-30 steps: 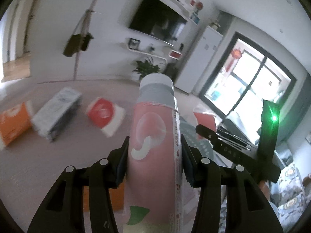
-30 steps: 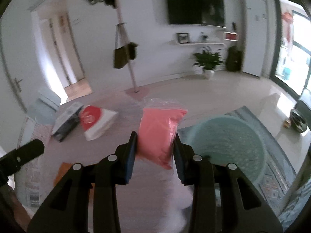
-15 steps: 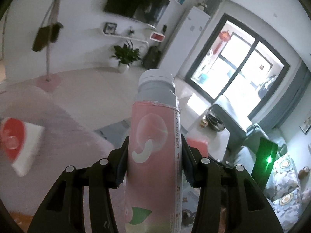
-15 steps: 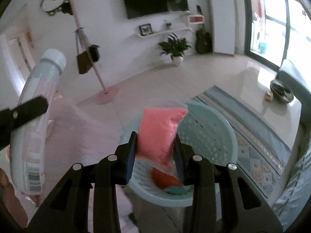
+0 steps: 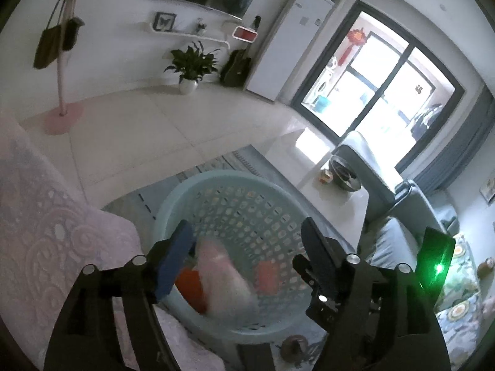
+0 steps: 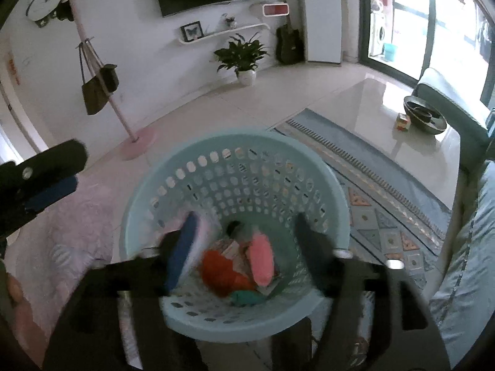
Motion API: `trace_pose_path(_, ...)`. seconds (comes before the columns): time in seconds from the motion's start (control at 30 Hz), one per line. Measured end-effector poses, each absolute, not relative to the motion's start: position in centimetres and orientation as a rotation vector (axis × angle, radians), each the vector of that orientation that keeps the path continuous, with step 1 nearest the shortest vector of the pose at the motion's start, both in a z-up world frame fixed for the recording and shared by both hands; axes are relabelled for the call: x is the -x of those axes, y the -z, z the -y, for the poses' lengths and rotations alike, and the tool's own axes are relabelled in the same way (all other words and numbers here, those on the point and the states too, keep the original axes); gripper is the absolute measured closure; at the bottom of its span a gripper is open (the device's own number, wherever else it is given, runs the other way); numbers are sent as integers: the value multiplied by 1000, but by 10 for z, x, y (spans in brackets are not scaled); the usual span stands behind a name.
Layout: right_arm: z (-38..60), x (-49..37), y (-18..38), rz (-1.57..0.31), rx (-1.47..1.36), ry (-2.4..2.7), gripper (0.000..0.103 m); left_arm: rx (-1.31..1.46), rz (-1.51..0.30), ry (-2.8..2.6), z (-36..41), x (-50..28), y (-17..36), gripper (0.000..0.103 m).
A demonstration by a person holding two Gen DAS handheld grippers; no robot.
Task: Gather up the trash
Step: 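Carry the spray bottle and pink bag to the teal basket and release both, then move both open tools back over the table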
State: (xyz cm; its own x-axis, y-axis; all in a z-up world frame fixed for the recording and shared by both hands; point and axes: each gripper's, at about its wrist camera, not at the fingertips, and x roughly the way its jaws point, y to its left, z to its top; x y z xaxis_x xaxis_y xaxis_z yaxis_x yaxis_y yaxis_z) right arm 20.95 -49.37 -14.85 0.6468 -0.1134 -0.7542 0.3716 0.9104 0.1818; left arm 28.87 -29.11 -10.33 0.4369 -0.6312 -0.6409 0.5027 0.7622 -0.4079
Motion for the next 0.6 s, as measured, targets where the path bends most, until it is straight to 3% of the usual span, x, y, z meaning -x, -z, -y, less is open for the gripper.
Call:
trace_pose_path(0.33, 488, -194, 136, -808, -364, 249, 36, 180, -809, 727, 260, -262, 76, 29)
trace_pose_path(0.6, 433, -183, 83, -718, -317, 132, 36, 221, -680, 701, 190, -223, 28, 25)
